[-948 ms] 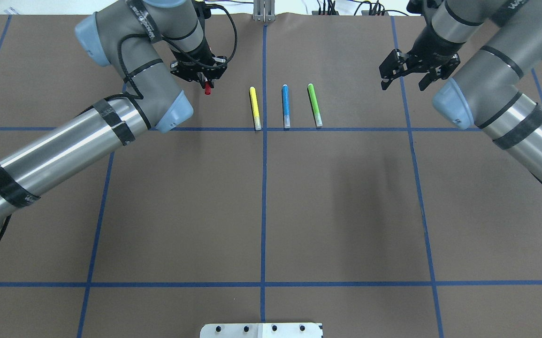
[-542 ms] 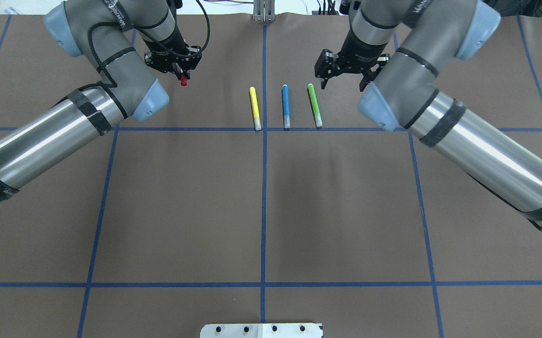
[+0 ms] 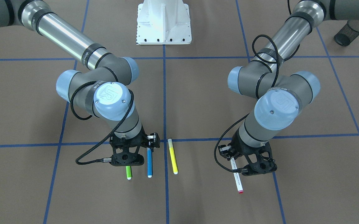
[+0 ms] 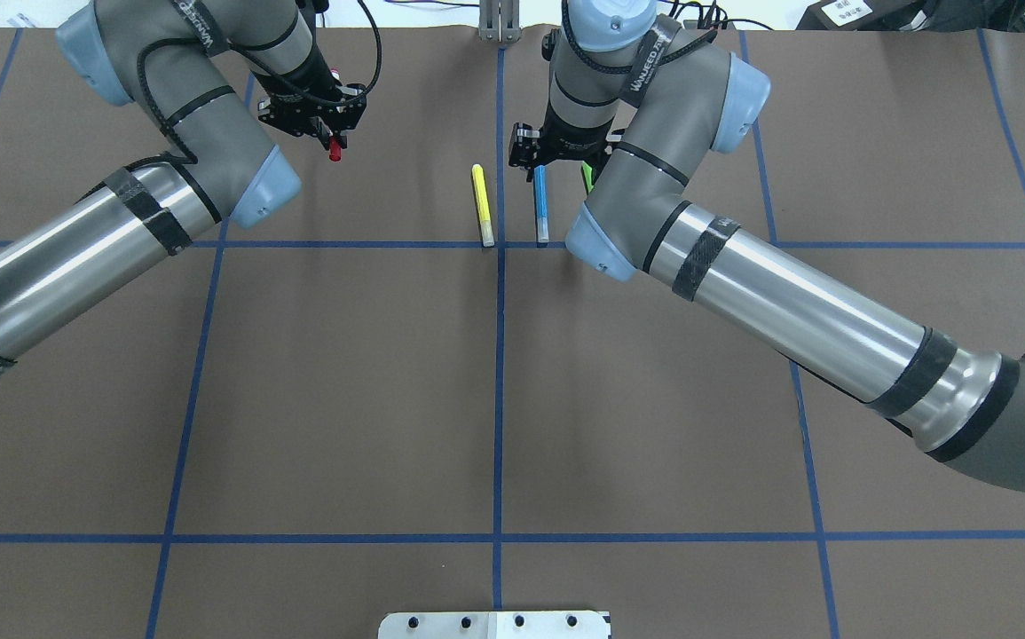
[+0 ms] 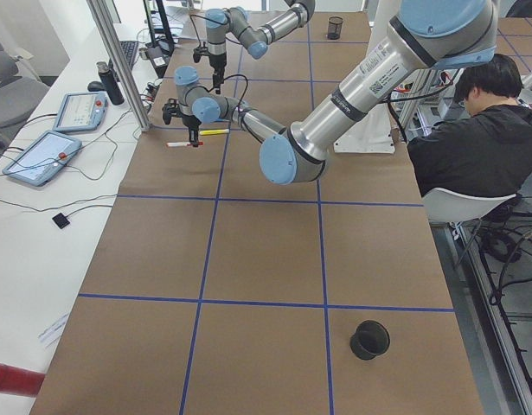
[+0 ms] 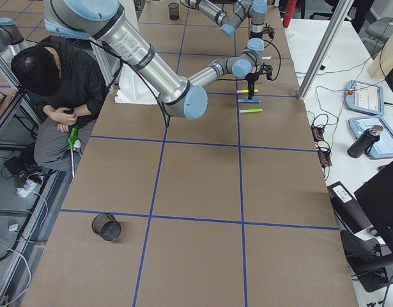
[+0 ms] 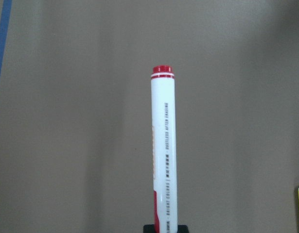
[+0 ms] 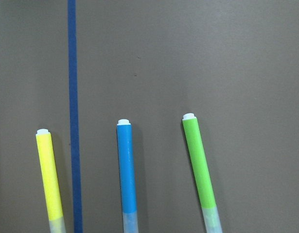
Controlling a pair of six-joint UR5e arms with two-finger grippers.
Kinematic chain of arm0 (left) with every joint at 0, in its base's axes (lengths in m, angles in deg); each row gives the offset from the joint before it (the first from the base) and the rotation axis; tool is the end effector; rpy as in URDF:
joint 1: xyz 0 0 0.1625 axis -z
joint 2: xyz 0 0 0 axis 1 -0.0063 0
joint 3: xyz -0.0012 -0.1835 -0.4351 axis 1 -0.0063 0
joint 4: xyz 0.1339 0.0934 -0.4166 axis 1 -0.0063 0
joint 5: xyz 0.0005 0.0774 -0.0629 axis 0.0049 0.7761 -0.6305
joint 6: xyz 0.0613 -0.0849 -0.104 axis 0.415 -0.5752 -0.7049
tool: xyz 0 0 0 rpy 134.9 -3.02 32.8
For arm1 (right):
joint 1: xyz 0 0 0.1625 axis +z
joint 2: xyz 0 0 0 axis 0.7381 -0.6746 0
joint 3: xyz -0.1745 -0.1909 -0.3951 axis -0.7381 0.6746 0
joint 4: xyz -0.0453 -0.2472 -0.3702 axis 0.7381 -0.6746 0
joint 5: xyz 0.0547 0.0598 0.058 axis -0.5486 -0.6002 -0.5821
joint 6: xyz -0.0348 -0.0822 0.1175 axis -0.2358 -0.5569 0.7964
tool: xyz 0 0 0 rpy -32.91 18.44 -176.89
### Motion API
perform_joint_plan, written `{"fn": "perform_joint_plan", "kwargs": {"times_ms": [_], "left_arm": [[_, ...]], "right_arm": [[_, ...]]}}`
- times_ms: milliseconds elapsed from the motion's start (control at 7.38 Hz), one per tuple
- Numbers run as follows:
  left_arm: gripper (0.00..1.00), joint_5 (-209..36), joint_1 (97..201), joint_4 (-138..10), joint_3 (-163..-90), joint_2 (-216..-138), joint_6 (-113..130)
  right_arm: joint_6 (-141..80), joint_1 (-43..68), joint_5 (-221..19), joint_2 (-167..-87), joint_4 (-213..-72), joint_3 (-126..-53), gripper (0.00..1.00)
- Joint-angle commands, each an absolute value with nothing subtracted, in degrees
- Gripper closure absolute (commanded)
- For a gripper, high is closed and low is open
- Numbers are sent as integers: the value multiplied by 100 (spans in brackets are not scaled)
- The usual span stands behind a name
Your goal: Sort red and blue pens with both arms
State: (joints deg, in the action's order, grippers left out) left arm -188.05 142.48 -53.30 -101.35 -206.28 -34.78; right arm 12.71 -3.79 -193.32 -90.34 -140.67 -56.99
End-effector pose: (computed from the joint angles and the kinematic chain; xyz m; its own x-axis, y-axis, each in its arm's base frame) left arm 0.5016 -0.7501 0.3225 0.6363 -0.0977 -0.7652 0.1421 0.9898 -0.0081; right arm -0.6283 -0.7006 0.2653 0.6803 0.0239 0.7326 -0.0981 0.9935 0.0586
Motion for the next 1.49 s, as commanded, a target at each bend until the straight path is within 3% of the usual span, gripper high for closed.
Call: {"fn": "perform_joint_plan", "kwargs": {"times_ms": [0,542,812,1354], "left_arm": [[100,-18882,14264,-5311,-10422,-20260,-3448],[100,-19410,14316,-4706,-11846,-19345,-3439],[100,-19410,14316,-4705,-12033,-19150,-3291],[100,-19419,14360,-4705,-12252,-18958,-3237]], "right_arm": [[1284,-530,-19157,-8878,-13777,-5305,12],[1284,-626,-19095,-8887,-13768,-5305,14],[1275,-688,-19078,-8896,-13768,-5174,24],[1267,-758,-19078,-8913,-13768,-5041,35]]}}
